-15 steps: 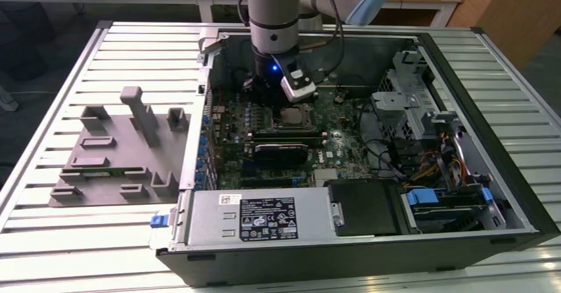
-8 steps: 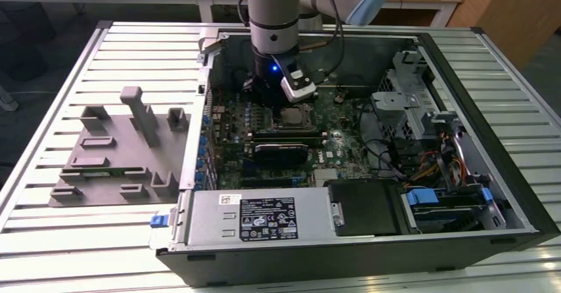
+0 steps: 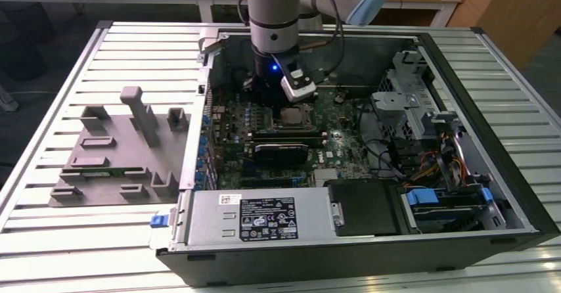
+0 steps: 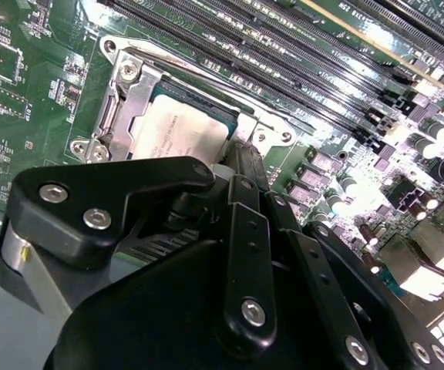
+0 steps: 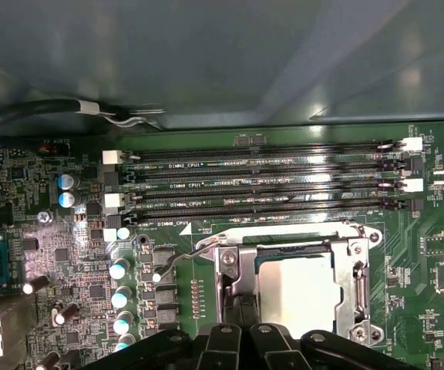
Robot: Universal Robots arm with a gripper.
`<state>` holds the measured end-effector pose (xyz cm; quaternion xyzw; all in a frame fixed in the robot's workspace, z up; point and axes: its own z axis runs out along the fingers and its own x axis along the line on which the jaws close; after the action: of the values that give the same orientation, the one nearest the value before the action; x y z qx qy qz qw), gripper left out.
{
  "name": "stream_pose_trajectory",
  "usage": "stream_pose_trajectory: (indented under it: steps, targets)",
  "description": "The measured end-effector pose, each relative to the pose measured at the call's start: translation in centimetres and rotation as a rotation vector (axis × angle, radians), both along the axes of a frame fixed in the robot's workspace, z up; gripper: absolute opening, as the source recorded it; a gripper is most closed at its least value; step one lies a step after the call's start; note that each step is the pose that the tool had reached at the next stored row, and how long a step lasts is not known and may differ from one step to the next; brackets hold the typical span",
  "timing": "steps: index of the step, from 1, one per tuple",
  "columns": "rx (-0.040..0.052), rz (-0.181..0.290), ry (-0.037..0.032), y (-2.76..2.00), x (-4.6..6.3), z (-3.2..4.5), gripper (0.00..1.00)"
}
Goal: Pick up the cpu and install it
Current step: 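Close the cpu cover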
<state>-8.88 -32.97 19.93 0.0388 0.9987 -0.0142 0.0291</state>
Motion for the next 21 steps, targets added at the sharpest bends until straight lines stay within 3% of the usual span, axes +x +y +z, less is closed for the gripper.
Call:
stream_pose_trajectory:
  steps: [6, 21]
  targets:
    - [-0.0002, 0.0, 0.0001, 0.0, 0.0, 0.48, 0.11]
    - [-0.0002, 0.0, 0.0001, 0.0, 0.0, 3.14, 0.11]
